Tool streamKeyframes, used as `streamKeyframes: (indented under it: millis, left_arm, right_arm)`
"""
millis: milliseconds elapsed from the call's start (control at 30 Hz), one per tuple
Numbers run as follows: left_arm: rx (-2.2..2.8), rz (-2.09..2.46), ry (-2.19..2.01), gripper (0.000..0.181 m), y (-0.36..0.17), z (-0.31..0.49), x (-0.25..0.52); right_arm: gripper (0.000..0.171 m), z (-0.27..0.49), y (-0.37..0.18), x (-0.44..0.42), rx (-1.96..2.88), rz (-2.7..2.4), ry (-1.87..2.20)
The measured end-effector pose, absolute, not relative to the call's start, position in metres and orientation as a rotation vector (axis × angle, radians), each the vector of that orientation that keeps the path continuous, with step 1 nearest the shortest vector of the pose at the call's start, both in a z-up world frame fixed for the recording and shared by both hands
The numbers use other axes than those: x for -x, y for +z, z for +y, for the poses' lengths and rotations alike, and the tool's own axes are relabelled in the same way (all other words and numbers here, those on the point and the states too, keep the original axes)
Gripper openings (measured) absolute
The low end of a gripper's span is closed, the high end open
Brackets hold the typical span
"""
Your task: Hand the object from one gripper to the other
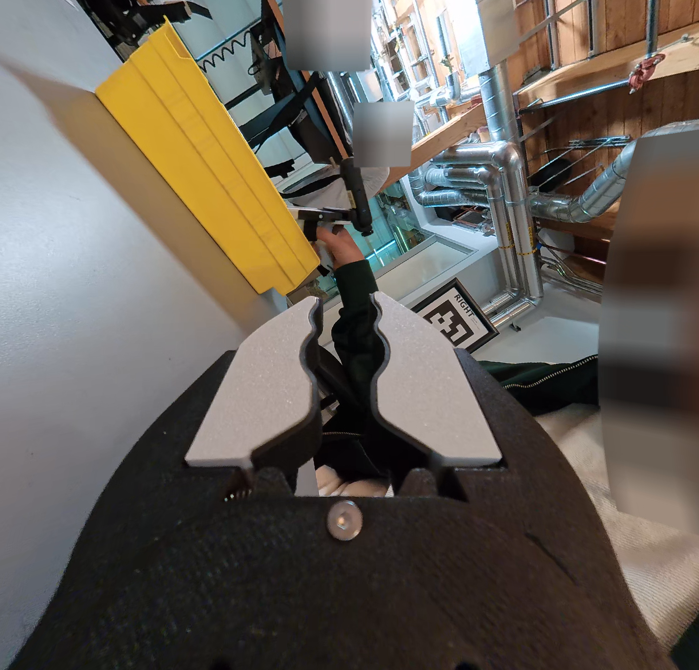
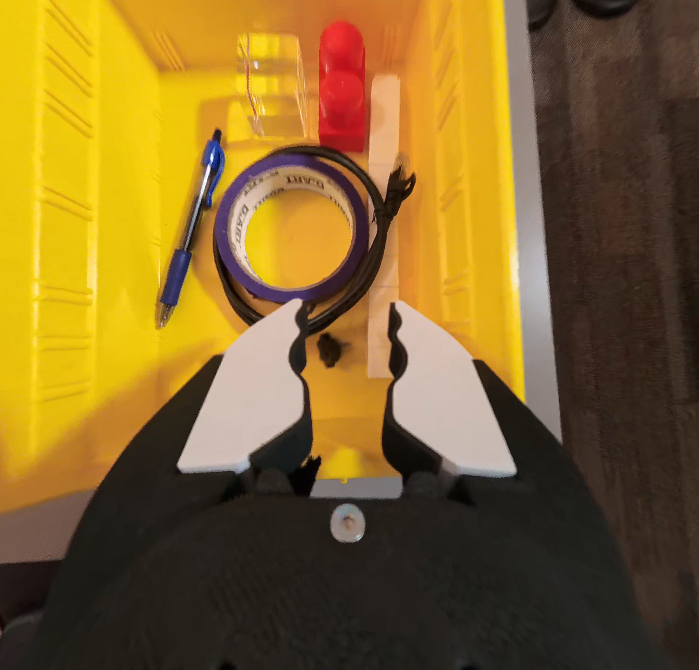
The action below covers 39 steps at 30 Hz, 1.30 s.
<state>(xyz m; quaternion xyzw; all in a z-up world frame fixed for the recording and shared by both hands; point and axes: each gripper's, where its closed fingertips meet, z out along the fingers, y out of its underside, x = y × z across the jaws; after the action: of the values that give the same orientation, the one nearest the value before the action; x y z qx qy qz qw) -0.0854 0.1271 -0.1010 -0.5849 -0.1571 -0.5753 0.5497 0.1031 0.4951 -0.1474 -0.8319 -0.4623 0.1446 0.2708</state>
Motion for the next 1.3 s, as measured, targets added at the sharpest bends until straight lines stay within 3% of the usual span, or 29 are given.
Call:
streamKeyframes:
  millis: [33,233,333,433,700,1100,1300]
  left_arm:
    - [1.383,-0.373,-1.364,0.023,-0.101,0.127,0.085]
    - [1.382,-0.371,-1.360,0.023,-0.101,0.127,0.085]
    - [1.391,-0.364,-1.339,0.023,-0.101,0.128,0.086]
    - [1.401,-0.352,-1.301,0.024,-0.100,0.128,0.086]
    - [1.440,-0.337,-1.147,0.024,-0.098,0.120,0.097]
    - [1.543,-0.447,-0.624,0.012,-0.099,0.046,0.142]
    - [1.388,-0.552,-0.326,0.007,-0.056,-0.036,0.192]
  right_arm:
    - [0.040,0.496,-0.140,-0.101,2.212,-1.232,0.391]
    - [0.033,0.467,-0.062,-0.054,1.835,-1.227,0.593]
    - [0.030,0.405,-0.010,-0.011,1.524,-1.282,0.870]
    - [0.029,0.331,0.008,0.030,1.312,-1.370,1.103]
    - [0.033,0.167,-0.080,0.102,1.158,-1.745,1.469]
    - [0.032,0.118,-0.106,0.154,1.063,-1.888,1.589]
    - [0.032,0.099,-0.108,0.167,1.031,-1.929,1.672]
